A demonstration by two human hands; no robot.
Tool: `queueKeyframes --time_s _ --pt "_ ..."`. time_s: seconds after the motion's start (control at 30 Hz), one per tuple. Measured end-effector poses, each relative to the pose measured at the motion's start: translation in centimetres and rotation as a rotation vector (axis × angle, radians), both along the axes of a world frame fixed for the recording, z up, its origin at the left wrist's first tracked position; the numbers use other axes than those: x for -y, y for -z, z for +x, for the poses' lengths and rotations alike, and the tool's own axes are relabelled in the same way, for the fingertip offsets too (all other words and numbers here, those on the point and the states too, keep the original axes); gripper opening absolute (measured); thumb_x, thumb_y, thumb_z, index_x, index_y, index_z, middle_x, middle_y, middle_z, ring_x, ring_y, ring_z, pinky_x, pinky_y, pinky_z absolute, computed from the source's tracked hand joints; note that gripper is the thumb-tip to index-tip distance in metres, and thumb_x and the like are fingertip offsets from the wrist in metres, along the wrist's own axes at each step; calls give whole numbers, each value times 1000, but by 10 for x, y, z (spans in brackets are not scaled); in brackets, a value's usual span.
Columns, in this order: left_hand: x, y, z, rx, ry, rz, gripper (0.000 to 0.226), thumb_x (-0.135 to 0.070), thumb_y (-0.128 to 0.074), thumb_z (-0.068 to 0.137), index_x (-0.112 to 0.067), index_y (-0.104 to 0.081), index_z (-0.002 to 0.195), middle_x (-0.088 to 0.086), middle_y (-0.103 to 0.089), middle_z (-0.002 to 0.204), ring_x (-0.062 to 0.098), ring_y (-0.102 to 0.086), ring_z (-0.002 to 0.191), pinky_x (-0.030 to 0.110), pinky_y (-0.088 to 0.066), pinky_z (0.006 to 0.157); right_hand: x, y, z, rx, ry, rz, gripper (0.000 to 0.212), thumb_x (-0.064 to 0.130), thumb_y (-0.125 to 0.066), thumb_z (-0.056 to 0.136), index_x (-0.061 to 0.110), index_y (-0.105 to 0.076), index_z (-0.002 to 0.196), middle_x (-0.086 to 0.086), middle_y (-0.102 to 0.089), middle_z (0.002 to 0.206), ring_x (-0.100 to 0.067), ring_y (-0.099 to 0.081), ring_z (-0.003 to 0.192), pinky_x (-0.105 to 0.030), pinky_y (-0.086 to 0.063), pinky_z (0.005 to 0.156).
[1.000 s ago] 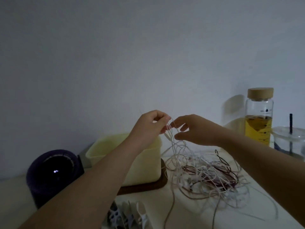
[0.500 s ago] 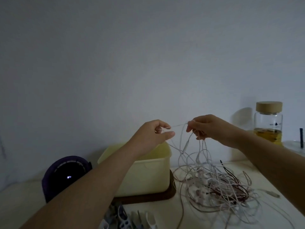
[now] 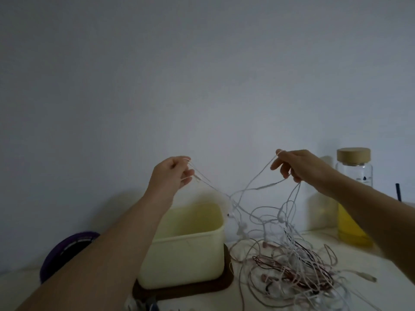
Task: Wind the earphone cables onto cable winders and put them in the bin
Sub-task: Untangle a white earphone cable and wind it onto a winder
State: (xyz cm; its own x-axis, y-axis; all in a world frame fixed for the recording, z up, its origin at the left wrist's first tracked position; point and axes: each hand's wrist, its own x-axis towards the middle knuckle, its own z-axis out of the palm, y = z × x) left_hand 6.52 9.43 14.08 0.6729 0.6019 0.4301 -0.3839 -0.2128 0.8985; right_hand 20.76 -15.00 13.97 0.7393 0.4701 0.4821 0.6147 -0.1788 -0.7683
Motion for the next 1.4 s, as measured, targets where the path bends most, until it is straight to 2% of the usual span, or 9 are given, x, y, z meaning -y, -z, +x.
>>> queueKeyframes --time_s 0.23,0.43,0.57,0.7,0.8,0.9,1.03,1.23,1.4 --pt "-7 -6 -4 192 -1 -221 20 -8 -45 101 -14 -60 90 3 -56 92 12 -56 91 29 -51 84 9 32 11 176 163 -300 41 39 -42 98 20 -67 73 -3 -61 92 -18 -53 87 -29 -36 78" --pt "-16 -4 -16 194 -36 -251 16 -11 -43 102 -12 -58 107 3 -54 113 15 -51 113 36 -45 99 15 72 22 303 177 -843 64 65 -44 87 6 -62 69 -3 -58 65 -12 -48 60 -24 -34 56" --pt "-11 -8 -20 184 9 -251 16 -14 -46 101 -18 -61 100 -1 -53 109 14 -47 114 36 -43 103 14 90 29 399 185 -1099 47 51 -48 93 12 -64 72 6 -54 68 -8 -48 60 -16 -37 59" --pt "-5 -17 -20 250 -1 -259 15 -16 -48 101 -21 -62 99 -8 -54 106 13 -45 119 31 -43 101 9 99 27 388 208 -1147 43 47 -47 96 22 -48 60 10 -43 60 -2 -45 58 -12 -37 59" --pt "-1 -26 -19 335 -20 -320 14 -15 -49 100 -20 -61 104 -9 -54 104 9 -48 110 31 -43 103 7 101 24 386 228 -1193 41 46 -45 97 11 -68 97 10 -43 64 -12 -52 74 -19 -42 68" --pt "6 -40 -21 411 -8 -406 12 -14 -52 98 -18 -63 100 -4 -52 94 7 -49 90 28 -49 91 8 101 17 371 284 -1260 35 37 -47 98 9 -61 115 1 -63 93 -17 -60 94 -22 -42 73" --pt "11 -57 -25 460 68 -484 9 -19 -58 95 -21 -64 89 -4 -55 99 9 -51 94 25 -50 77 10 105 21 380 320 -1373 29 26 -53 97 9 -57 119 -6 -62 121 -18 -60 109 -24 -48 85" --pt "17 -64 -30 457 175 -513 9 -23 -63 91 -19 -61 83 -7 -56 80 10 -53 89 30 -50 78 3 88 7 248 199 -1463 27 7 -60 89 9 -57 115 -3 -57 113 -15 -55 106 -20 -47 84" --pt "26 -63 -32 429 273 -493 11 -21 -57 93 -20 -63 84 -7 -56 78 12 -55 91 31 -51 79 -11 37 -20 169 -20 -1105 47 4 -56 85 18 -55 130 11 -54 105 1 -47 75 -10 -38 64"
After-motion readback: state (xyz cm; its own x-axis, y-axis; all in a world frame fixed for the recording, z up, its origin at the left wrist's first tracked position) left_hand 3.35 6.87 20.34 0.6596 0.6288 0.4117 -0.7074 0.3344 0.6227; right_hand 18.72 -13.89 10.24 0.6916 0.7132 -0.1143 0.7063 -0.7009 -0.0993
